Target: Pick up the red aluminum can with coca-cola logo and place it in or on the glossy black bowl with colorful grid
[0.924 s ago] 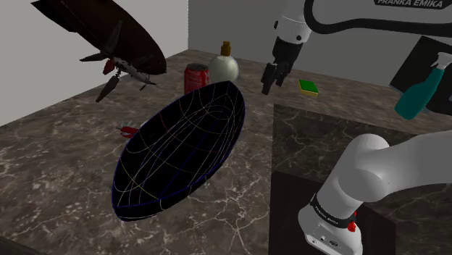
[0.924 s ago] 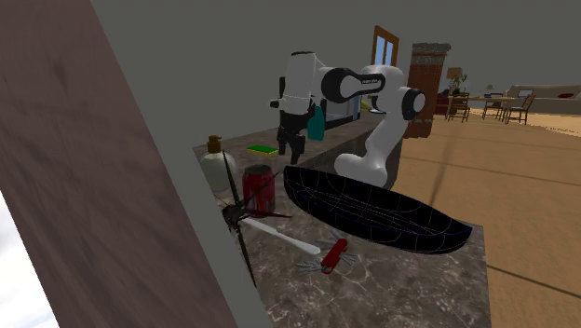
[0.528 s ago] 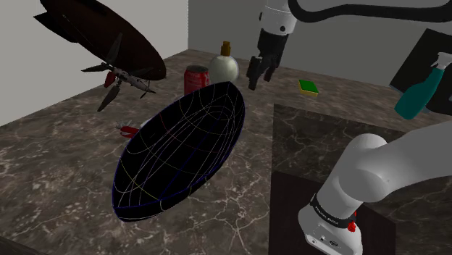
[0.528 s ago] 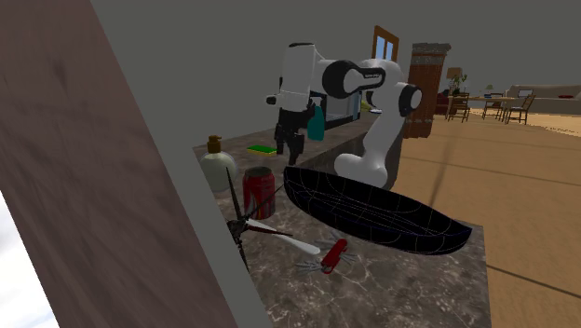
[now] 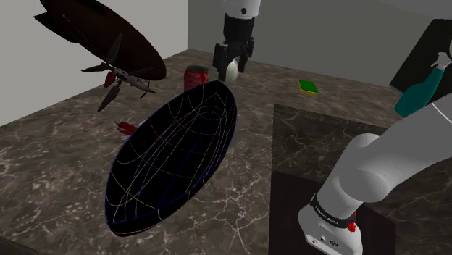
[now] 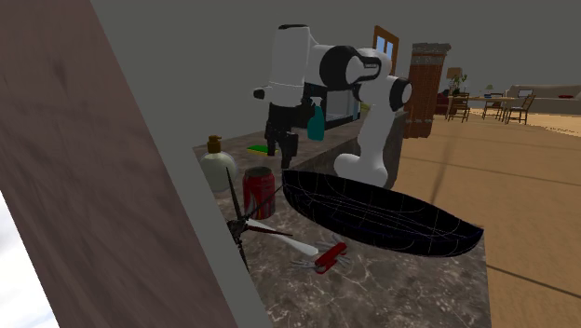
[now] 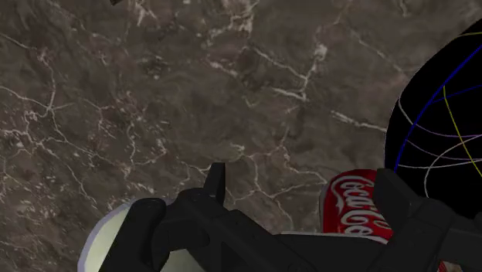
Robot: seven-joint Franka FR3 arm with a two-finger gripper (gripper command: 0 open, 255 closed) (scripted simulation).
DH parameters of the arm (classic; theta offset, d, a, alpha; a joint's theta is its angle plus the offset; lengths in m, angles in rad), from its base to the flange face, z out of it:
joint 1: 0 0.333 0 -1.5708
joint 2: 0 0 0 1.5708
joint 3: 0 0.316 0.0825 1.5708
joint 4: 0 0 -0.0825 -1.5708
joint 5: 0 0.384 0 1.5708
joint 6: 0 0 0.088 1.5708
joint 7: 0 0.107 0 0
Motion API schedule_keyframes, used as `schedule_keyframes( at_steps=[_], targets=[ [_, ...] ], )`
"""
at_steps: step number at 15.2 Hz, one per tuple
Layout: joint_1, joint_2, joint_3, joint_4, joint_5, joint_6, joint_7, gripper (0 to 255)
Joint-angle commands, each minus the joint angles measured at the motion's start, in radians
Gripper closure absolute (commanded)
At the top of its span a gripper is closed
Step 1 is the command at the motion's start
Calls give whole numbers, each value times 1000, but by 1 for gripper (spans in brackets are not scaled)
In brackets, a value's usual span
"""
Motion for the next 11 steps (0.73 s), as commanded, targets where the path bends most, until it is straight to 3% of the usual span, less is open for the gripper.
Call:
schedule_keyframes(
  at_steps=[1,6,11],
  targets=[
    [3,87,38,102,-12,-28,43,0],
    [22,288,118,345,-68,-108,141,0],
    [20,268,109,256,-62,-36,137,0]
  ],
)
